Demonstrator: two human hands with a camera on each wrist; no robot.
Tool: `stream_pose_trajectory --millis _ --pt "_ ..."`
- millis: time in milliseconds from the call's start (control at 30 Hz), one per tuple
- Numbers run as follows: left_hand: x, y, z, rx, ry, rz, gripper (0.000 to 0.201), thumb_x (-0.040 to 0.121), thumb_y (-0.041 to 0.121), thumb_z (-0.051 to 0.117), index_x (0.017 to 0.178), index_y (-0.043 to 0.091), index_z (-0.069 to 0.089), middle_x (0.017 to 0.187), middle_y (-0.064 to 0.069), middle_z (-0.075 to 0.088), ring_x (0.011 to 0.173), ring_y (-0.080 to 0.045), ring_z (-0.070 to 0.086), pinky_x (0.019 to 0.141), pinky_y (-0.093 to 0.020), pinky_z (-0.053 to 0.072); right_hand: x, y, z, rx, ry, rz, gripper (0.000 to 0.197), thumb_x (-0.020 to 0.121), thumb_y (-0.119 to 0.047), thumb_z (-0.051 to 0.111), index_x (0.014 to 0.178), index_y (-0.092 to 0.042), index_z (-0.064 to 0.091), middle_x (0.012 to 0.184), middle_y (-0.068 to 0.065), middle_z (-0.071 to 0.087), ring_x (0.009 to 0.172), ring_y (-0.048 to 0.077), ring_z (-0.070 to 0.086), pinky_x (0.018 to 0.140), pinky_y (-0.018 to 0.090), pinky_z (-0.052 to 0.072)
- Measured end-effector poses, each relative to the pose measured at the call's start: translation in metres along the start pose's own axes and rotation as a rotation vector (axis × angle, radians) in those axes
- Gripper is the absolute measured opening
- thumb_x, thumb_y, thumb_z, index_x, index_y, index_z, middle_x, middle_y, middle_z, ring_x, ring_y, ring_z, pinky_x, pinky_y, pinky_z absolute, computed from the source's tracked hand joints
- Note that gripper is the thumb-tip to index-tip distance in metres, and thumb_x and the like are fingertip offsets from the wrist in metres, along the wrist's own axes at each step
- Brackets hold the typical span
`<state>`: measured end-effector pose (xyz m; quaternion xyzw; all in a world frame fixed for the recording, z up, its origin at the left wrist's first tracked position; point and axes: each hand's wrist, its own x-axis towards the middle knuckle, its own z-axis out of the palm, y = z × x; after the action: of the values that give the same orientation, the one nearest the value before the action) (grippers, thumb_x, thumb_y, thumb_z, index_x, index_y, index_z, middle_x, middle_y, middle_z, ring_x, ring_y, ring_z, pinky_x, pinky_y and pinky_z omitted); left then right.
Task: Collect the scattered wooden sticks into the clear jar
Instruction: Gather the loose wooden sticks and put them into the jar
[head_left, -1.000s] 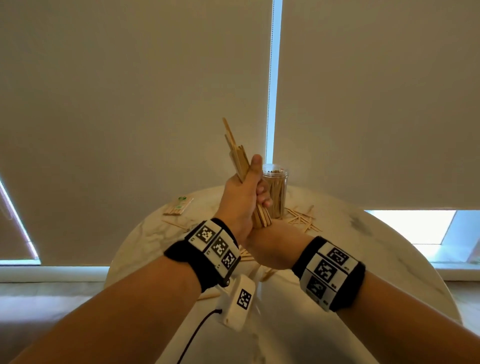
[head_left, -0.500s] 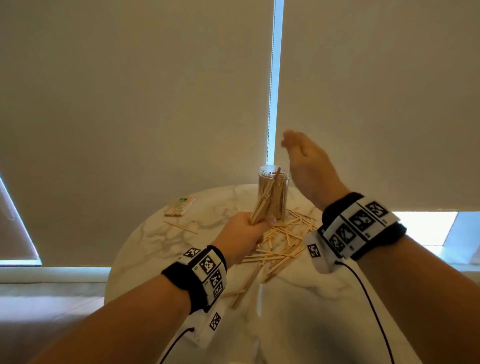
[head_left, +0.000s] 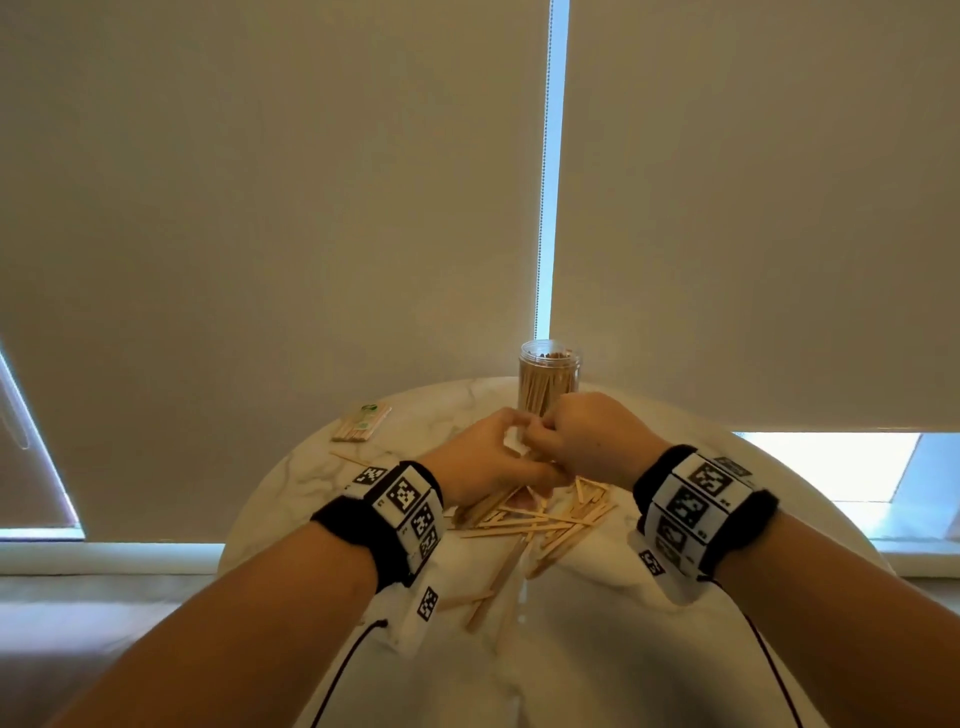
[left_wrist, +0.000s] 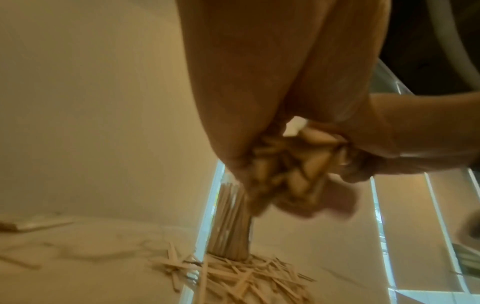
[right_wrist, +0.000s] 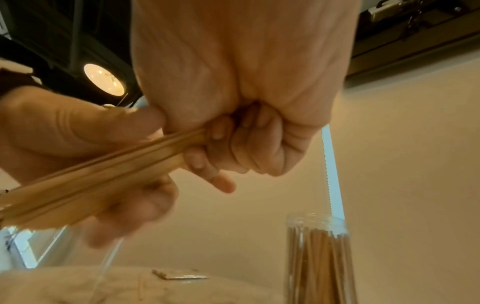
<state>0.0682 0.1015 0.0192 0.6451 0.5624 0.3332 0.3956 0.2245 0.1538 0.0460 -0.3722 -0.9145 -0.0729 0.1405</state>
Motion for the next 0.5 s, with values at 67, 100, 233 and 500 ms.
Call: stream_pose_trajectory --millis 67,100,233,500 --pt "0.000 0.002 -0.012 0.116 0.078 -0.034 0.080 0.080 0.065 0.068 0.145 0.029 0.038 0.116 0.002 0.072 0.099 -0.012 0.067 0.091 -0.036 0.050 -0.004 0.011 -0.003 0.094 0.049 0.105 0.048 0.101 -0.035 0.046 0.065 -0.010 0.063 0.059 0.000 0.051 0.057 0.017 0.050 0.053 0.026 0.035" --pt "0.001 0.001 -0.019 0.084 0.158 -0.055 0.077 0.085 0.072 0.056 0.146 0.028 0.040 0.124 0.001 0.068 0.106 -0.013 0.063 0.096 -0.038 0.047 -0.005 0.019 -0.005 0.159 0.083 0.182 0.049 0.100 -0.034 0.048 0.058 -0.011 0.057 0.054 0.000 0.046 0.052 0.015 0.045 0.051 0.026 0.032" --pt "0.004 -0.005 -0.034 -0.458 0.385 -0.163 0.072 0.090 0.077 0.038 0.138 0.024 0.052 0.118 -0.005 0.071 0.115 -0.024 0.062 0.104 -0.052 0.045 -0.006 0.035 -0.010 0.305 0.165 0.365 0.045 0.095 -0.032 0.049 0.056 -0.008 0.052 0.049 0.001 0.034 0.046 0.015 0.032 0.047 0.028 0.026" --pt "0.020 0.025 -0.001 -0.848 0.474 -0.012 0.059 0.106 0.050 0.037 0.113 -0.001 0.066 0.098 -0.017 0.077 0.094 -0.032 0.075 0.088 -0.044 0.059 0.006 0.011 -0.001 0.499 0.301 0.408 0.054 0.098 -0.042 0.048 0.057 -0.009 0.060 0.047 -0.003 0.045 0.046 0.013 0.042 0.047 0.025 0.031"
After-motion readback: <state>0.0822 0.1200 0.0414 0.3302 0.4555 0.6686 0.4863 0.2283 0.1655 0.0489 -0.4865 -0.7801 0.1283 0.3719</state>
